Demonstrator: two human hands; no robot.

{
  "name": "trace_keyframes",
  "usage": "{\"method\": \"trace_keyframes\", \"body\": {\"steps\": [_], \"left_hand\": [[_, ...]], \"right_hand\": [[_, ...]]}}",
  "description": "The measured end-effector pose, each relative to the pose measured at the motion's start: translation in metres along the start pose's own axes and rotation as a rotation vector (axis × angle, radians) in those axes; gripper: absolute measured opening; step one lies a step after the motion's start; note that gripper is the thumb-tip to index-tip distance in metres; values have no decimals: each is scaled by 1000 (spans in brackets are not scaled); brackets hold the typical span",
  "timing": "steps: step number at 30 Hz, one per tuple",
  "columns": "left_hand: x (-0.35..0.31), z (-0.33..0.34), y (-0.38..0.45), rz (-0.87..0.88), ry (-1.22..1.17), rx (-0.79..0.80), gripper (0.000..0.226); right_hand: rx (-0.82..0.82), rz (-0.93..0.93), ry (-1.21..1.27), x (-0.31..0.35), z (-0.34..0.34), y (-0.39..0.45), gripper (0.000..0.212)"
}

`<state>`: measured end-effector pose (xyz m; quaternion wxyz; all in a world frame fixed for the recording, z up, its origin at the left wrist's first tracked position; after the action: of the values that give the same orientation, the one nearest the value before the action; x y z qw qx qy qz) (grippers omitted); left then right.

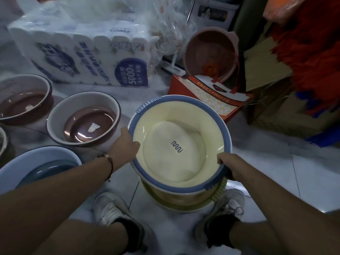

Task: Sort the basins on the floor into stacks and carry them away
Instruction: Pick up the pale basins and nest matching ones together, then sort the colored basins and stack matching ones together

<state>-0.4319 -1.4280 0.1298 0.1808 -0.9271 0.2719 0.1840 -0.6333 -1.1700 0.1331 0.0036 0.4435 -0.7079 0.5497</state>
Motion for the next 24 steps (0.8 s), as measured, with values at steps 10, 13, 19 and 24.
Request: {"method": "trace_keyframes", "body": {"steps": [10,13,19,24], "left_hand": [[20,41,-7,40,133,260,38],[39,55,-3,29,152,301,40],[77,77,28,-71,161,342,43],[97,77,78,-221,147,280,56]], "right_hand": [[-86,-41,-213,-43,-8,15,34],[-58,-7,-73,-52,11,25,53],[-27,27,-230,4,59,64,39],[83,9,-523,107,114,105,8]]}}
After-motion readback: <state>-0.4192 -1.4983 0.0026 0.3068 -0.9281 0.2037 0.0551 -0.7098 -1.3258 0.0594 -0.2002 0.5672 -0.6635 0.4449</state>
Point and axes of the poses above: each hand's wrist, its own y-axis towards the middle knuckle, its own z-axis out of the palm, x = y × z, the point moved 1 cm from there along y, towards the middle knuckle, and after that the axes turned 12 degrees about y, right-handed, at the moved point
